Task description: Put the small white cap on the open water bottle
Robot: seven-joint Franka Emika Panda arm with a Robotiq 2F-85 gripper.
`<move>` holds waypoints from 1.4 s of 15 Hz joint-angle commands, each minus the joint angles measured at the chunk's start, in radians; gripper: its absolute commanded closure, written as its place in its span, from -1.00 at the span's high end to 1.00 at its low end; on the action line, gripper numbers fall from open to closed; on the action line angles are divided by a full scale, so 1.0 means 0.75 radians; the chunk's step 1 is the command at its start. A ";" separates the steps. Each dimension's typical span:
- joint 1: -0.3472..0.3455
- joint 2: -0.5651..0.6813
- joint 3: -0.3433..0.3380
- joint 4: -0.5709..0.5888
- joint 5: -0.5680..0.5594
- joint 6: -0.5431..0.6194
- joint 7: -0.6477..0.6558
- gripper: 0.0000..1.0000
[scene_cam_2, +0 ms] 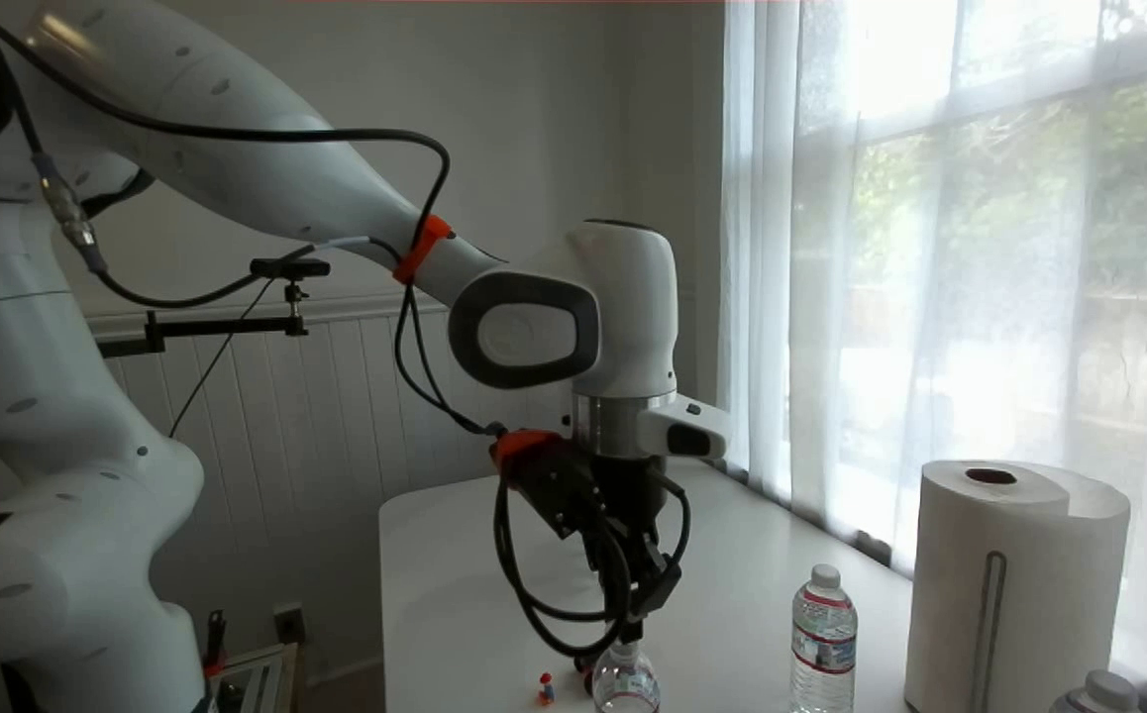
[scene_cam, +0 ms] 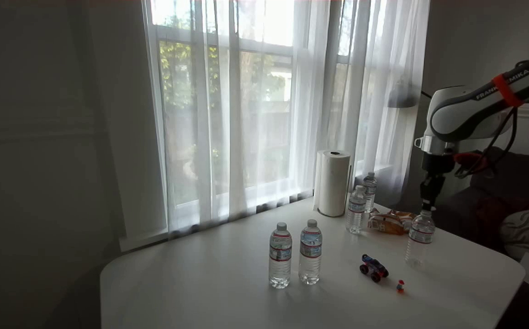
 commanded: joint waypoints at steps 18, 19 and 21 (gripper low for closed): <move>0.000 -0.026 -0.005 -0.005 0.029 -0.039 -0.047 -0.34; 0.000 -0.027 -0.005 -0.005 0.028 -0.039 -0.048 -0.31; 0.000 -0.027 -0.005 -0.005 0.026 -0.037 -0.047 -0.03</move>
